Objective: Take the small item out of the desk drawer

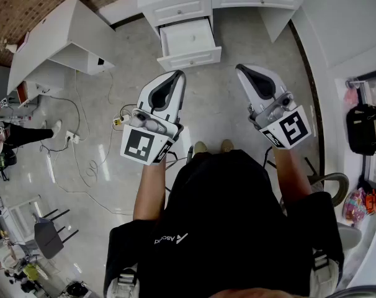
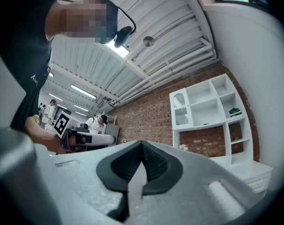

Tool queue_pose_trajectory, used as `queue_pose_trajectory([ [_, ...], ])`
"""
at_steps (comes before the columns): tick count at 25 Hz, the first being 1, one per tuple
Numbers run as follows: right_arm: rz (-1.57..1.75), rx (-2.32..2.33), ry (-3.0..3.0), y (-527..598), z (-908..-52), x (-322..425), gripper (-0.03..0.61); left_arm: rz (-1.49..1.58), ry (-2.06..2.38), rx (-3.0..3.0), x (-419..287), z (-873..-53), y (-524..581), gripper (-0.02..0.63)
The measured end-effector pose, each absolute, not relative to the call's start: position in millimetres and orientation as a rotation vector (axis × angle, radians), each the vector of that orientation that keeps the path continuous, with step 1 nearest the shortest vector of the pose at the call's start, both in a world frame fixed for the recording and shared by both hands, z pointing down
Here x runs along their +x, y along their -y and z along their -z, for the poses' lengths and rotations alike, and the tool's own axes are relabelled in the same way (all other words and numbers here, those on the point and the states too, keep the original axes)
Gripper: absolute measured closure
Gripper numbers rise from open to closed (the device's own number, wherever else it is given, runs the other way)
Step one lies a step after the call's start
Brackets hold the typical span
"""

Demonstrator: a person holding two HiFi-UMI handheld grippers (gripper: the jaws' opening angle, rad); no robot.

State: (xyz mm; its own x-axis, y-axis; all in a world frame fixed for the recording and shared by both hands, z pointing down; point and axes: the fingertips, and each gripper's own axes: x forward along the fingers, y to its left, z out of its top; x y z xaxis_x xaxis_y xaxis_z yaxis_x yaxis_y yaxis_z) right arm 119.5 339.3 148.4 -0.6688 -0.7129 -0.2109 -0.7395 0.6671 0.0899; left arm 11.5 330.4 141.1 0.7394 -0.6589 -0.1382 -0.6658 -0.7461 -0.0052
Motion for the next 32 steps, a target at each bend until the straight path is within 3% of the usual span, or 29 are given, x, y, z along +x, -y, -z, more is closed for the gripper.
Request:
queue_pose_trajectory([
  [10,-0.288,-1.146,-2.742,-336,-155,135,0.575,-0.191,-1.126,-2.869,37,-147,-319,0.615],
  [22,-0.187,-1.018,-2.849,-299,-192,168,0.453,-0.164,-1.256,-2.792,82,-162,-288,0.615],
  [28,-0.203,-0.998,-2.909,-262,-214,162,0.373,-0.156,-1.323,-2.766,76,-175,-258,0.615],
  [32,-0.168,-1.012,-2.955,-228,-229,152,0.356,-0.163,-1.356,-2.767,63,-190,-226,0.615],
])
